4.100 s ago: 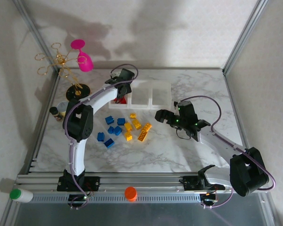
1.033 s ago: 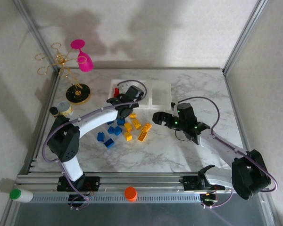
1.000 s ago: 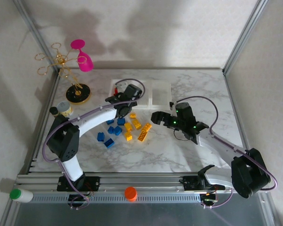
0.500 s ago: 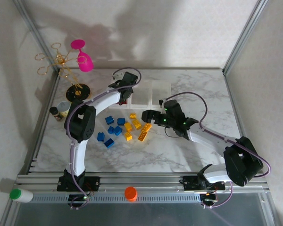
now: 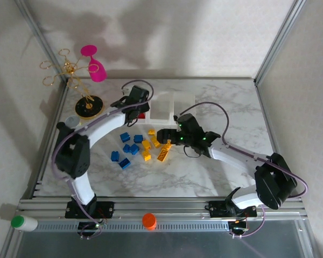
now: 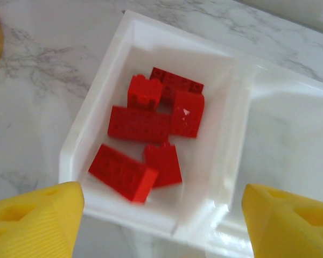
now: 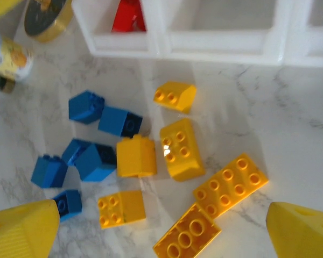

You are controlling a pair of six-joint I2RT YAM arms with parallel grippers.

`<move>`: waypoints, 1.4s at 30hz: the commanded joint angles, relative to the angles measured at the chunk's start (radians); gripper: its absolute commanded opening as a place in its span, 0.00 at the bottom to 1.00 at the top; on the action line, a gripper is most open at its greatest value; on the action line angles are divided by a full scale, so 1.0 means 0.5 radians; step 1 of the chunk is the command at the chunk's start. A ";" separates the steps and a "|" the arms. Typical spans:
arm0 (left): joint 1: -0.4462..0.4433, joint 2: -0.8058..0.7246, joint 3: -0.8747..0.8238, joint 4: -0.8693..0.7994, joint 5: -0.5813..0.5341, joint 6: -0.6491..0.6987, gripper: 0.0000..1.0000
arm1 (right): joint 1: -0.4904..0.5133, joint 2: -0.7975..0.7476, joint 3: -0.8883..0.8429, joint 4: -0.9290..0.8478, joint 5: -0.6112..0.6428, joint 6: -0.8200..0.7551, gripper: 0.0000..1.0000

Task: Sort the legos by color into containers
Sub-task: Place the lego in the container, then pick up the lego from the center of the table.

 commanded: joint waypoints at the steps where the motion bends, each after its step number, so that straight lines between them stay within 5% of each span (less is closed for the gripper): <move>1: -0.057 -0.272 -0.251 0.031 0.141 -0.058 0.82 | 0.118 0.082 0.102 -0.149 0.116 -0.099 0.99; 5: -0.073 -0.563 -0.536 -0.016 0.213 -0.162 1.00 | 0.290 0.199 0.197 -0.238 0.258 -0.124 0.99; 13: -0.081 -1.117 -0.940 -0.214 0.204 -0.232 1.00 | 0.540 0.511 0.435 -0.390 0.438 -0.110 0.91; 24: -0.075 -1.678 -1.291 -0.466 0.329 -0.412 1.00 | 0.646 0.852 0.651 -0.439 0.534 -0.147 0.80; 36: -0.075 -1.859 -1.405 -0.501 0.335 -0.435 1.00 | 0.649 1.054 0.785 -0.426 0.598 -0.166 0.54; 42: -0.073 -1.856 -1.399 -0.457 0.354 -0.441 1.00 | 0.649 1.012 0.775 -0.433 0.600 -0.166 0.33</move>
